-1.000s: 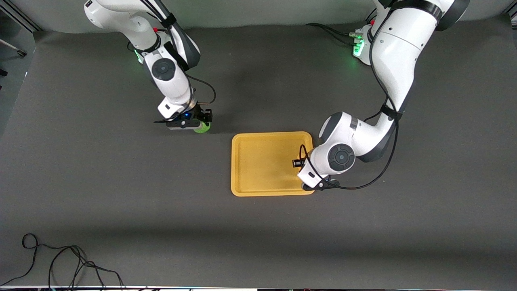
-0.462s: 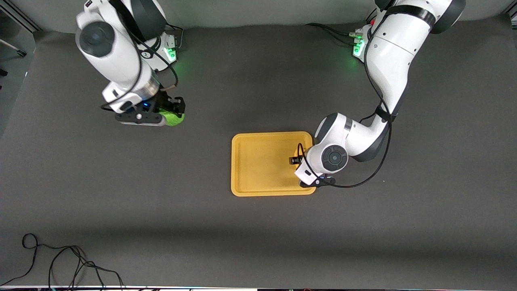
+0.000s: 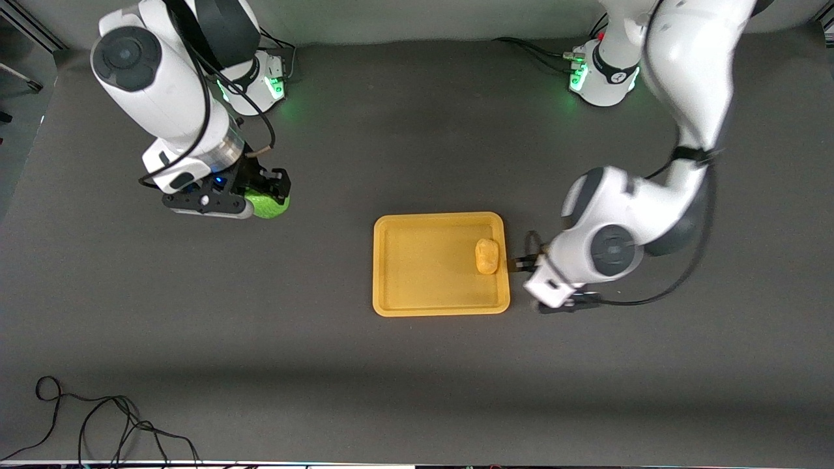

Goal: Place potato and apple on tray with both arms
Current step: 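Carry the green apple toward the tray while the left gripper withdraws, then lower the apple onto the tray beside the potato and release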

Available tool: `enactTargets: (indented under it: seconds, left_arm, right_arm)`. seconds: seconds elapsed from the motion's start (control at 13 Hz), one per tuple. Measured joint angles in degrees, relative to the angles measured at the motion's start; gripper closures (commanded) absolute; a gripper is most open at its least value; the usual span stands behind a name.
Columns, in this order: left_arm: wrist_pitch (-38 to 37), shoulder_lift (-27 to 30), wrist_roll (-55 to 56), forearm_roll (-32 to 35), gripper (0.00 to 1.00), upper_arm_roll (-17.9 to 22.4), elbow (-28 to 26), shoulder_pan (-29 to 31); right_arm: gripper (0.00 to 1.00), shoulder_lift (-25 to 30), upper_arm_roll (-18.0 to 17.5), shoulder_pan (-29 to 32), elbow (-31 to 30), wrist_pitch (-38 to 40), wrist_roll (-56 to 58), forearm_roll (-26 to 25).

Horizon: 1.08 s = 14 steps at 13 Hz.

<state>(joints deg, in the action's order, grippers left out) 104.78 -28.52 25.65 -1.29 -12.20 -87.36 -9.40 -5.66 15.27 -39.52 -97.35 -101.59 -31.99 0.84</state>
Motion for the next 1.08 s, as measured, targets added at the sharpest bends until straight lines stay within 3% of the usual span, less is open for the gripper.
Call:
enactTargets:
  seconds: [0.15, 0.38, 0.69, 1.08]
  left_arm:
    - [-5.80, 6.11, -8.47, 0.73, 0.00, 0.21, -0.02, 5.21]
    - [-11.74, 13.10, -22.27, 0.98, 0.00, 0.46, -0.38, 13.12]
    - [-13.23, 19.07, -32.31, 1.60, 0.00, 0.59, -1.15, 18.90]
    - [-10.47, 24.67, -33.72, 2.14, 0.00, 0.17, -3.52, 19.04]
  right_arm:
    - [0.45, -5.20, -0.24, -0.16, 6.09, -0.30, -0.24, 0.37]
    - [0.50, -17.43, -1.39, -0.83, 20.28, -0.03, -4.76, 4.64]
    - [0.52, -34.47, -6.10, -4.13, 37.75, -0.05, -16.12, 5.42]
    - [0.52, -48.18, -6.51, -10.87, 42.77, -11.44, -23.12, 5.37]
